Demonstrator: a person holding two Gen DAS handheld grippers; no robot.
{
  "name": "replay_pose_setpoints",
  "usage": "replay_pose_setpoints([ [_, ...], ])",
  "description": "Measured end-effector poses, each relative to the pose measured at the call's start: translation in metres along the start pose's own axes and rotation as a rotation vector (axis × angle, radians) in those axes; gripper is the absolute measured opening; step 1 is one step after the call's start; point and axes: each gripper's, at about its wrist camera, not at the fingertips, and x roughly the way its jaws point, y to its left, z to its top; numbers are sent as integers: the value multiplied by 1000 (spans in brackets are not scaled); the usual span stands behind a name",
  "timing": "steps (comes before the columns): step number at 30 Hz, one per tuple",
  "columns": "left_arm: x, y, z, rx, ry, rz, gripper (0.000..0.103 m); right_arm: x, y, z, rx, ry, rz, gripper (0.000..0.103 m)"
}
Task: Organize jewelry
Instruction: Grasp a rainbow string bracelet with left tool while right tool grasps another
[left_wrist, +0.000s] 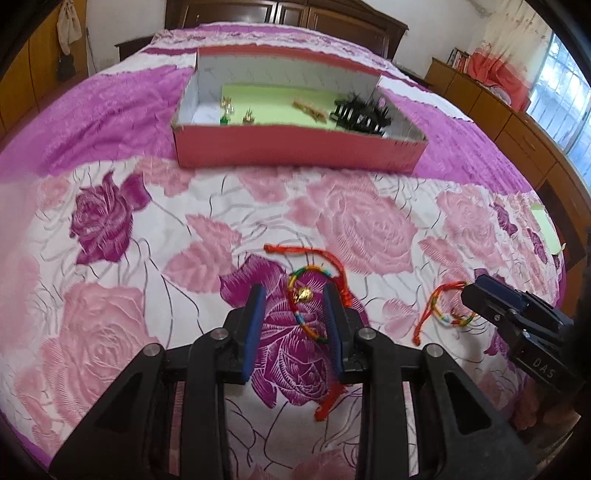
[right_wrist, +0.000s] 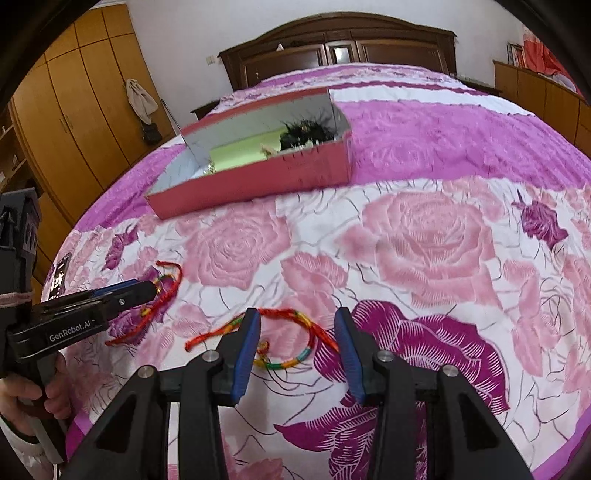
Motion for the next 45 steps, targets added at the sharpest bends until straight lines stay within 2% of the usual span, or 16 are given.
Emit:
replay_pose_setpoints([
  [5,12,1,-7,4,23,8,24,11,-2,-4,9,26,3,45],
  [18,23,-2,-9,21,15,24,24,19,-3,-7,7,35,-5,44],
  [21,23,-3,-9,25,11,26,23,19,-2,-7,5,31,-14,40],
  [27,23,-3,-9,29,3,26,22,18,-4,-9,13,13,-33,25],
  [30,20,-2,-11,29,-2,26,18,16,-3,-10,11,3,-42,17],
  [31,20,-1,-11,27,-4,25,13,15,-3,-10,11,0,-46,13],
  [32,19,-1,-11,23,-7,21,9,14,-4,-11,12,-5,-47,12],
  [35,15,3,-11,7,-12,11,4,11,-4,-12,11,-24,-46,10],
  [45,-6,4,-12,-8,-65,-4,4,-6,1,-13,-1,-98,-44,8],
])
